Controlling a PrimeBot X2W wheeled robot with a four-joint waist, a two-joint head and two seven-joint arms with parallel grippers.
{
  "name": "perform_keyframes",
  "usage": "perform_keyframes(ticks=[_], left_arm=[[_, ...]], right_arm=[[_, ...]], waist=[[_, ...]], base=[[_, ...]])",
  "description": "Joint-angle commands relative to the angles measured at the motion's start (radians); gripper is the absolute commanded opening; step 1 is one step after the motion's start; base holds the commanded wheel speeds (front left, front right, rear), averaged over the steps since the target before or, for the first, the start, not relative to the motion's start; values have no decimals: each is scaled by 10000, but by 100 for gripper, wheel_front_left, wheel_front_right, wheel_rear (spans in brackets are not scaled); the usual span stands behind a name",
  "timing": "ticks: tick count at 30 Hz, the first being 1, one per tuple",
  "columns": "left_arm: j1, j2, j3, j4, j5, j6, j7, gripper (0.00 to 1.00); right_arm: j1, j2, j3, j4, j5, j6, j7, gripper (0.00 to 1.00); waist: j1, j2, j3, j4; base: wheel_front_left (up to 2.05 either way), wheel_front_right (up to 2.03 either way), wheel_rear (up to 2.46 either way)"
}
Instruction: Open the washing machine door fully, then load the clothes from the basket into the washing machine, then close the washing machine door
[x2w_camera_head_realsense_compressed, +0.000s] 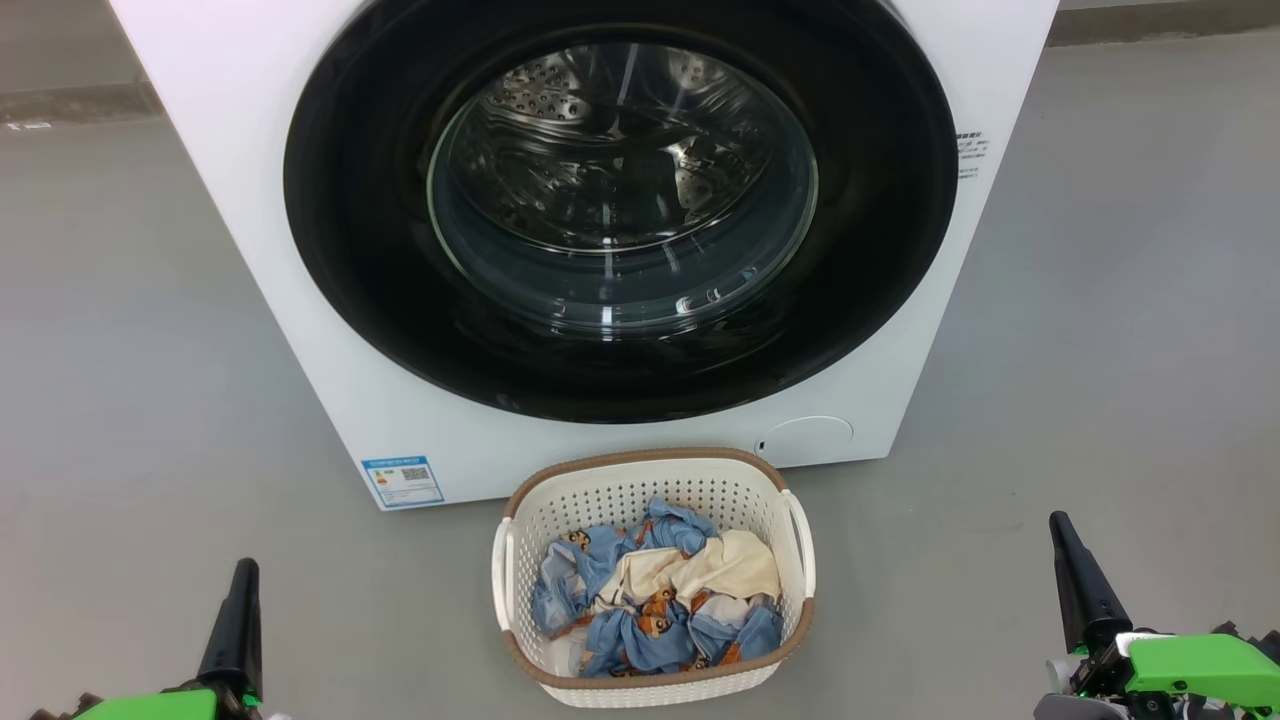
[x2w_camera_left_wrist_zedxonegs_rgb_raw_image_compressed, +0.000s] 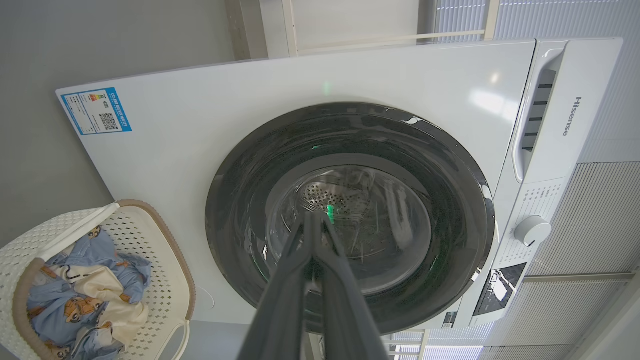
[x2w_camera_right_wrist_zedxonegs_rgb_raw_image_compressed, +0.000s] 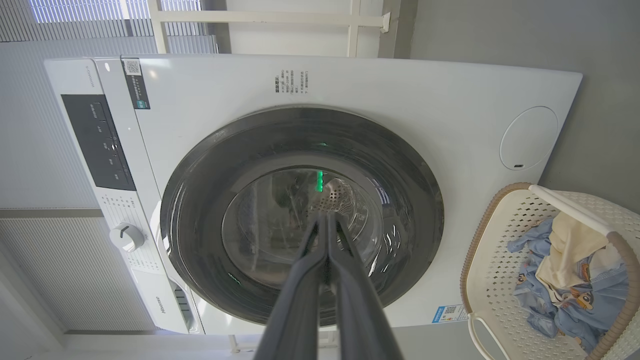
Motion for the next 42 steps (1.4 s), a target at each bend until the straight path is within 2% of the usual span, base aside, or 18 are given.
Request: perform_keyframes(ticks=[1,42], left_arm=[[-392,166,316,-240,28,-42,27,0],[-392,166,316,-240,28,-42,27,0]], right_arm=[[-421,-49,252,-244,-37,-11,73,0],[-421,-49,252,-244,-37,-11,73,0]], waist=[[0,0,0,0],[0,0,0,0]], base=[[0,0,0],[0,0,0]])
